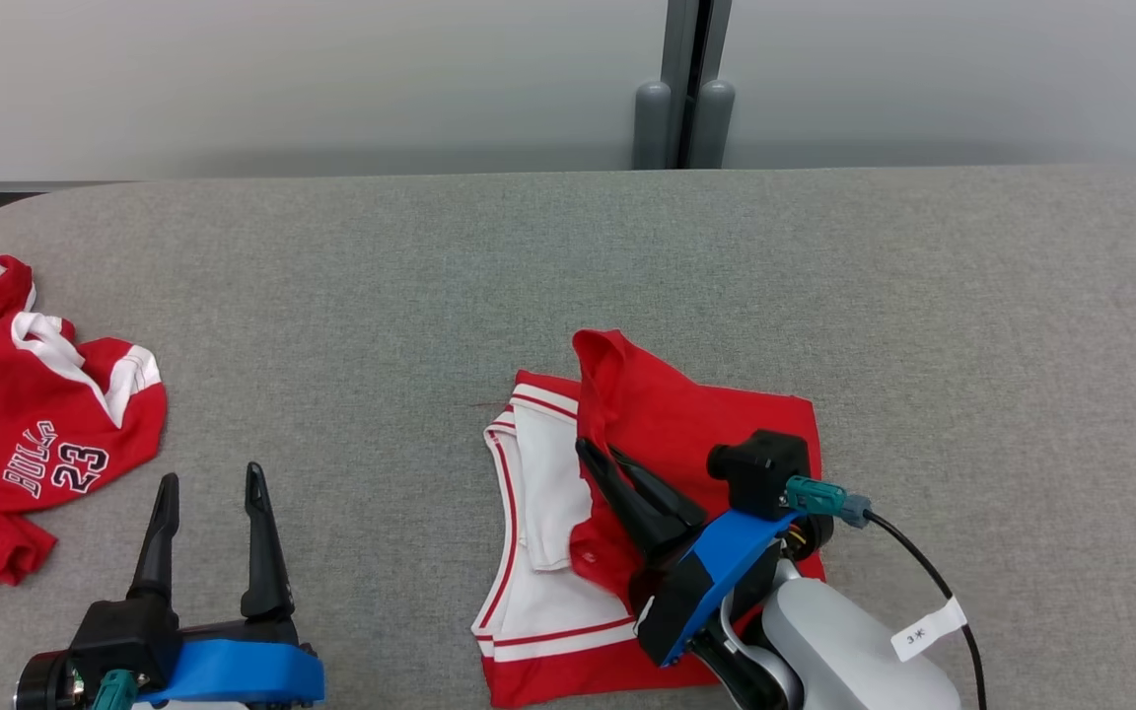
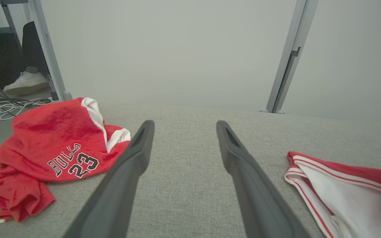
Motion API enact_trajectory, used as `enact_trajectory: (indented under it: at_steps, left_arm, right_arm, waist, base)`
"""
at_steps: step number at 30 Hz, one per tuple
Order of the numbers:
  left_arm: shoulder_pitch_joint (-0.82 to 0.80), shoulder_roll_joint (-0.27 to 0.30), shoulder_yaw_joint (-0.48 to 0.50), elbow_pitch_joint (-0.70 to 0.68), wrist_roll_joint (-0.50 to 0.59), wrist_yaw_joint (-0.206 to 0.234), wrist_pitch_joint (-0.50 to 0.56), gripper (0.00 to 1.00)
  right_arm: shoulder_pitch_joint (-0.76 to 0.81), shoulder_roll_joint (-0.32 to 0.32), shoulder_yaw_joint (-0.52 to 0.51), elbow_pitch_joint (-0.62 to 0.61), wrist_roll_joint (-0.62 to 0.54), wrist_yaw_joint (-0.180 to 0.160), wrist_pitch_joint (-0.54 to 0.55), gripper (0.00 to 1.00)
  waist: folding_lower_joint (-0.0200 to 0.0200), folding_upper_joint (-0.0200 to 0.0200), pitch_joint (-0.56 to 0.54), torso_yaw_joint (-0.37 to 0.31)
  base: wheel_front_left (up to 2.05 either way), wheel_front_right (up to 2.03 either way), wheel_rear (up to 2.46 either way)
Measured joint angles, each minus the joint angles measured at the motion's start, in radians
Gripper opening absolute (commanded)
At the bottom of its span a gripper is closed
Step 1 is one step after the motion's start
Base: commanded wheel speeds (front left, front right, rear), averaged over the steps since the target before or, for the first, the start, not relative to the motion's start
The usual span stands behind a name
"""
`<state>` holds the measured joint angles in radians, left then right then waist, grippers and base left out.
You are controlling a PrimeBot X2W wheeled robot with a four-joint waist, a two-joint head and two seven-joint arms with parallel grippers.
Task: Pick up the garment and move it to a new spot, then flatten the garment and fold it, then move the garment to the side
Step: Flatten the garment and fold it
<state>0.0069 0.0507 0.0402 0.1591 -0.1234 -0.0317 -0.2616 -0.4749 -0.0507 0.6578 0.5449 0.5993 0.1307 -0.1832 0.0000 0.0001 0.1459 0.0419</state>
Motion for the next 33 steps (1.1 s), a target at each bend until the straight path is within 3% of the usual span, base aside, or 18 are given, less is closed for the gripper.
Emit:
enact_trajectory:
  at_steps: [7, 8, 9, 15, 20, 25, 33]
  left_arm:
    - [-0.018, 0.0, -0.018, 0.008, -0.005, 0.0, 0.0, 1.0]
    - [-0.021, 0.0, -0.019, 0.009, -0.007, 0.001, 0.0, 1.0]
    - [-0.024, 0.0, -0.019, 0.01, -0.007, 0.0, 0.0, 1.0]
    - [-0.029, 0.0, -0.019, 0.02, -0.009, 0.005, 0.0, 1.0]
    - [-0.029, 0.0, -0.019, 0.021, -0.008, 0.003, 0.0, 1.0]
    - [-0.029, 0.0, -0.02, 0.016, -0.004, -0.002, 0.0, 1.0]
    - [-0.024, 0.0, -0.02, 0.006, 0.012, -0.006, 0.0, 1.0]
  right_arm:
    - [-0.06, 0.0, 0.085, 0.074, 0.067, 0.0, -0.018, 0.01]
    - [-0.064, 0.0, 0.093, 0.084, 0.074, 0.0, -0.024, 0.45]
    - [-0.069, 0.0, 0.1, 0.09, 0.078, 0.0, -0.03, 1.0]
    - [-0.094, 0.001, 0.114, 0.123, 0.096, 0.0, -0.061, 1.0]
    - [-0.112, 0.001, 0.054, 0.119, 0.043, 0.0, -0.076, 1.0]
    - [-0.092, -0.02, -0.11, 0.034, -0.081, 0.0, -0.079, 1.0]
    - [0.089, -0.083, -0.366, -0.152, -0.231, 0.0, -0.079, 1.0]
  waist:
    - [0.0, 0.0, 0.017, 0.018]
    - [0.0, 0.0, 0.019, 0.02]
    - [0.0, 0.0, 0.02, 0.021]
    - [0.0, -0.0002, 0.022, 0.007]
    - [0.0, -0.0002, 0.013, -0.018]
    - [0.0, -0.0002, -0.001, -0.046]
    - [0.0, -0.0002, -0.015, -0.078]
  base:
    - [0.0, 0.0, 0.0]
    - [0.0, 0.0, 0.0]
    - [0.0, 0.0, 0.0]
    - [0.0, 0.0, 0.0]
    - [0.0, 0.0, 0.0]
    - [0.0, 0.0, 0.0]
    - [0.0, 0.0, 0.0]
